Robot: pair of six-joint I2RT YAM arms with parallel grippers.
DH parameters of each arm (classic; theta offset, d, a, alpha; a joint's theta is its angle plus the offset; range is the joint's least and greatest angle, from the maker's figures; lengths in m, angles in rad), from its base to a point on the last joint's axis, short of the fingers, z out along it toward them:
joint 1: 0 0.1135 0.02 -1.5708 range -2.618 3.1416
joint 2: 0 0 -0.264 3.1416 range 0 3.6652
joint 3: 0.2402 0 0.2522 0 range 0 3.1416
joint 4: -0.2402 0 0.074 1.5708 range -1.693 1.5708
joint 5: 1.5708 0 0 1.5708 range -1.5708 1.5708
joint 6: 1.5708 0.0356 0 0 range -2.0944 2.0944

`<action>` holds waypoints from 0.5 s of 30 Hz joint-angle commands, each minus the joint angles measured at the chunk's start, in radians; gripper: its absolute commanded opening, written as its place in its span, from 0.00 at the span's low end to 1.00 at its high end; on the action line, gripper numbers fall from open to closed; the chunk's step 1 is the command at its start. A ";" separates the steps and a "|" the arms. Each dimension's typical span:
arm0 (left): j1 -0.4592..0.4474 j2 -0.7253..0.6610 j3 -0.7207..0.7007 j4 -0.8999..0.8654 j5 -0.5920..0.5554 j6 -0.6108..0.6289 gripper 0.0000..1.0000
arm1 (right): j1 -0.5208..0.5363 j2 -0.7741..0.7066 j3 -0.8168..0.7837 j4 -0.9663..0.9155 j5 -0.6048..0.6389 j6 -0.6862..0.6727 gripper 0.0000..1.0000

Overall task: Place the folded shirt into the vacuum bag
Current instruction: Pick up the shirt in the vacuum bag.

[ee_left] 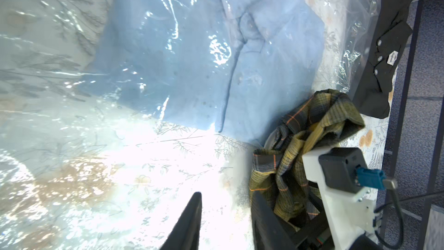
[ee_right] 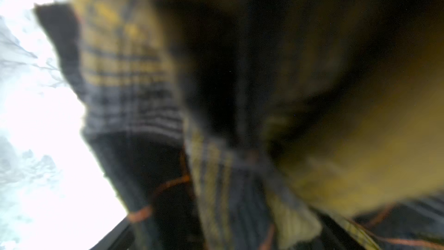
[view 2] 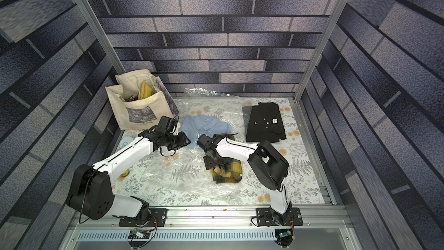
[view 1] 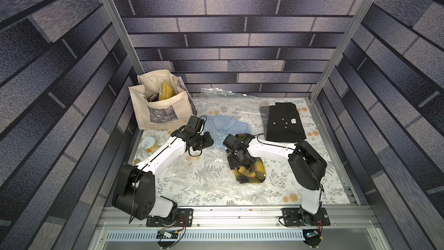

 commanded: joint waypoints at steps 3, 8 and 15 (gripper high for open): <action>0.046 -0.042 -0.016 -0.059 -0.058 0.045 0.42 | -0.001 0.127 -0.020 -0.154 0.025 -0.085 0.66; 0.068 -0.048 -0.016 -0.078 -0.105 0.043 0.52 | -0.009 0.040 0.011 -0.190 0.108 -0.128 0.30; 0.084 -0.022 -0.005 -0.088 -0.165 0.037 0.60 | -0.069 -0.194 0.056 -0.191 0.102 -0.201 0.05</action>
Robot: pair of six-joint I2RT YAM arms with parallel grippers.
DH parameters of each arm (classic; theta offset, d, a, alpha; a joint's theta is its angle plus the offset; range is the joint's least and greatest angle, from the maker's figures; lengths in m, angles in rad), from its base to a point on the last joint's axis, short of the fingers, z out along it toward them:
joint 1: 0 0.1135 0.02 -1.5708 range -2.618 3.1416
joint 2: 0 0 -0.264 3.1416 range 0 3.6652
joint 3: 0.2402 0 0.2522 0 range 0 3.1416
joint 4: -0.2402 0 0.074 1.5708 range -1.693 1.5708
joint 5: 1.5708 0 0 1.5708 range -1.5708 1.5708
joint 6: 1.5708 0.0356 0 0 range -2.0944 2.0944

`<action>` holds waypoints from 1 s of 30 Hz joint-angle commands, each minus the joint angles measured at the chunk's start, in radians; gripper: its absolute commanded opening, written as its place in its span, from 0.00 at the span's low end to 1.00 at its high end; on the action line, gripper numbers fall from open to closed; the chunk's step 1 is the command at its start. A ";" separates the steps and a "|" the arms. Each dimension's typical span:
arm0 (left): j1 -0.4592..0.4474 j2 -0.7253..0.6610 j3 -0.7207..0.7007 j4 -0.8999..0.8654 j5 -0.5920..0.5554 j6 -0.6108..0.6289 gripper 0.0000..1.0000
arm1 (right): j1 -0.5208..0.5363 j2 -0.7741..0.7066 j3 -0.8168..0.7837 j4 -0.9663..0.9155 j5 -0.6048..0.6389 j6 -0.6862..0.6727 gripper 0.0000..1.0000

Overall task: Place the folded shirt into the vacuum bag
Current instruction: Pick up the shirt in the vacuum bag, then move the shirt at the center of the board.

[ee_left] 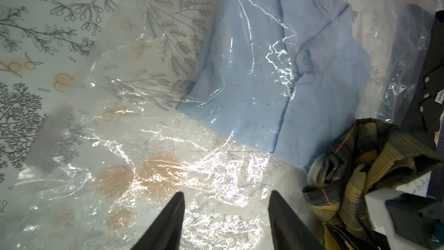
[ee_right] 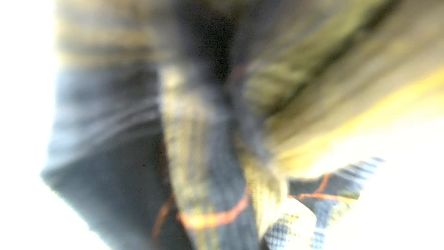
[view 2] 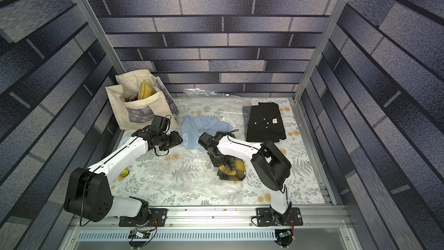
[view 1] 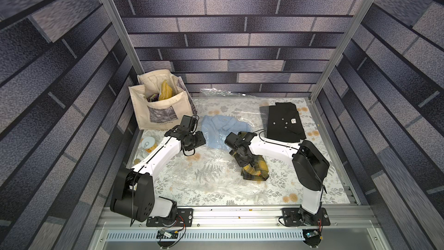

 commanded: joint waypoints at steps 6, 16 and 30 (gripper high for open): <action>0.009 0.027 0.007 -0.024 -0.082 0.015 0.63 | -0.156 -0.287 0.063 -0.090 0.005 -0.050 0.02; -0.109 0.091 0.084 -0.022 -0.102 0.037 0.64 | -0.485 -0.251 0.094 0.012 0.041 -0.053 0.00; -0.235 0.454 0.326 0.106 0.057 0.045 0.62 | -0.673 0.148 0.207 0.071 -0.077 -0.047 0.00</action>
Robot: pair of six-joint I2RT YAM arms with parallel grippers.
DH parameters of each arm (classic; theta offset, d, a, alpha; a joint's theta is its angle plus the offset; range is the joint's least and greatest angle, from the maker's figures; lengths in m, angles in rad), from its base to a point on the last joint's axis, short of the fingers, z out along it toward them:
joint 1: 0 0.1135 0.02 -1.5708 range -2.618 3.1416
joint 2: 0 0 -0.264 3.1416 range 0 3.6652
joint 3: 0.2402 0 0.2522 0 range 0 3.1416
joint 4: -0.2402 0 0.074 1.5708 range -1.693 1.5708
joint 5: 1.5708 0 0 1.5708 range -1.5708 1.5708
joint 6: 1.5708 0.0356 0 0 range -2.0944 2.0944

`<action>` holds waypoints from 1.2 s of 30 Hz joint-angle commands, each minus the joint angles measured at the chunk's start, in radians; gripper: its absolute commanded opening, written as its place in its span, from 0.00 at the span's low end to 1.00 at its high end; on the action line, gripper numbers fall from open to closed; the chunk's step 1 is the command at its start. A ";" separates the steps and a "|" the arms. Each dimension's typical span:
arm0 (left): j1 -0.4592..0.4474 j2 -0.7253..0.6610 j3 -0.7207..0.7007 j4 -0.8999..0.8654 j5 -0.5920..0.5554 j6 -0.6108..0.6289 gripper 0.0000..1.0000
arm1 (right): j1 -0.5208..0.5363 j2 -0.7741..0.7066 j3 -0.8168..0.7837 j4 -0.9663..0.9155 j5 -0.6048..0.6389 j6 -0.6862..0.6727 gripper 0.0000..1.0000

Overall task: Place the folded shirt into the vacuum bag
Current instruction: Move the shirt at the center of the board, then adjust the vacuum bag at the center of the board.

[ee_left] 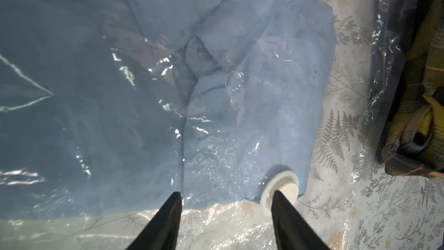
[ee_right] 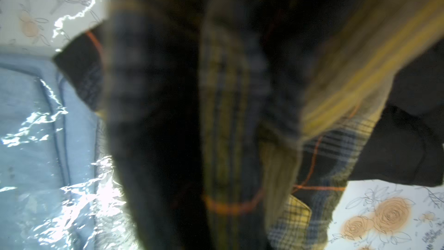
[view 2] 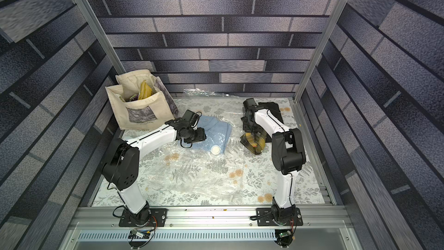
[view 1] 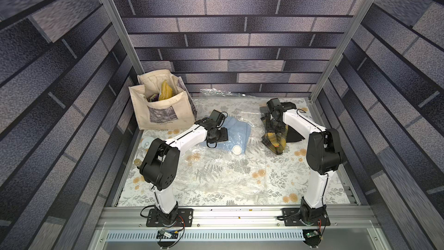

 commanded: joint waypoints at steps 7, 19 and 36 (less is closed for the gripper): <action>-0.001 0.073 -0.002 0.034 0.061 0.000 0.62 | -0.144 0.096 0.035 -0.089 0.119 -0.081 0.00; -0.068 0.228 0.048 0.169 0.143 -0.205 0.58 | -0.120 -0.242 0.046 -0.056 -0.104 -0.049 0.00; -0.122 0.314 0.377 0.047 0.187 -0.169 0.62 | 0.002 -0.631 -0.236 -0.003 -0.198 0.080 0.00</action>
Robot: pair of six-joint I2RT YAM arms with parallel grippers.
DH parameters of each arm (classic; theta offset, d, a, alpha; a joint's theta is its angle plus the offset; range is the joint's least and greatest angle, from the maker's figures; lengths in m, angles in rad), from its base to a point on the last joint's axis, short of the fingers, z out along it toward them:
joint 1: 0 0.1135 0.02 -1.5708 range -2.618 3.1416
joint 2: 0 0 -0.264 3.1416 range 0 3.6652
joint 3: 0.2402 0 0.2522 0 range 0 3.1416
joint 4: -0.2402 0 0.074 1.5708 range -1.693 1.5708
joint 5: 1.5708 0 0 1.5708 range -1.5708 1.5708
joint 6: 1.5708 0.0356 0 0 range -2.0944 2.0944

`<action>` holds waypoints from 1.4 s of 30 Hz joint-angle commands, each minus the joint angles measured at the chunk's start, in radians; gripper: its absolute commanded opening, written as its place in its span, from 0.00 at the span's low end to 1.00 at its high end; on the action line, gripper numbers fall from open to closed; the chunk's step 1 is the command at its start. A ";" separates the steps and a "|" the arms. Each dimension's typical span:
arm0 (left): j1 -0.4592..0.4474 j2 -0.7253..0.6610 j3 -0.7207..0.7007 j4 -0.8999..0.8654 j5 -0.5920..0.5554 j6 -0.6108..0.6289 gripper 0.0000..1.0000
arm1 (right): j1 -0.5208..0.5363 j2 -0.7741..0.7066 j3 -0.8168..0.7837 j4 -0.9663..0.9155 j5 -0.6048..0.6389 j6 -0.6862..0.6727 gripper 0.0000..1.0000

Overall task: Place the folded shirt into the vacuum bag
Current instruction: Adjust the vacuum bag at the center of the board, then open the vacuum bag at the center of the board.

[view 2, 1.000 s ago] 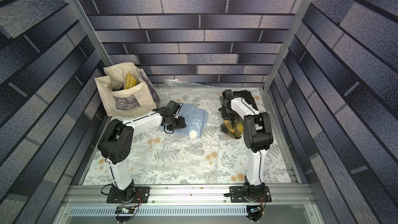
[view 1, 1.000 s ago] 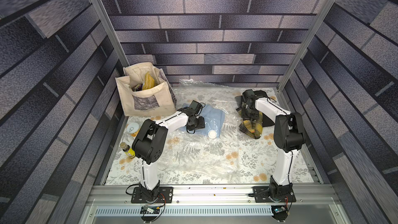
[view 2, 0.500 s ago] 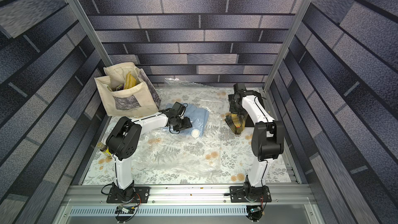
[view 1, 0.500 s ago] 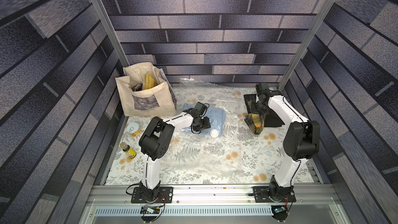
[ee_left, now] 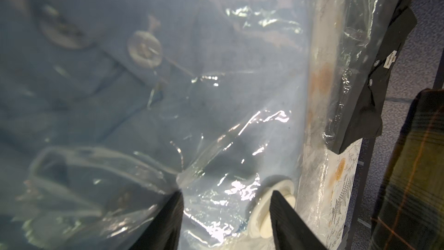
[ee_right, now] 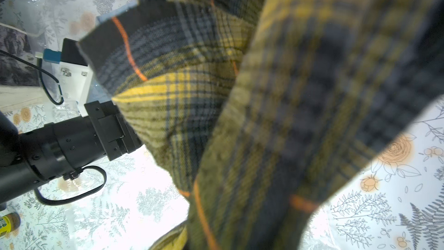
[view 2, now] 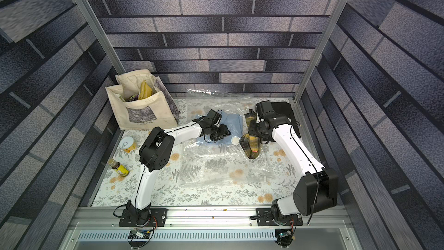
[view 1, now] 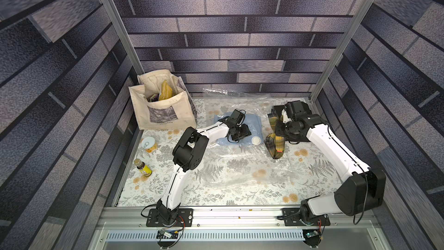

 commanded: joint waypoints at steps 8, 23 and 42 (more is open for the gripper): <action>-0.142 -0.357 -0.046 -0.526 -0.221 0.549 0.69 | -0.004 -0.123 -0.047 0.014 0.005 0.004 0.00; -0.639 -0.374 -0.233 -0.551 -0.528 0.830 0.84 | -0.007 -0.107 -0.146 0.082 -0.023 0.055 0.00; -0.568 -0.339 -0.325 -0.508 -0.677 0.849 0.66 | -0.006 0.038 -0.185 0.137 0.031 0.019 0.00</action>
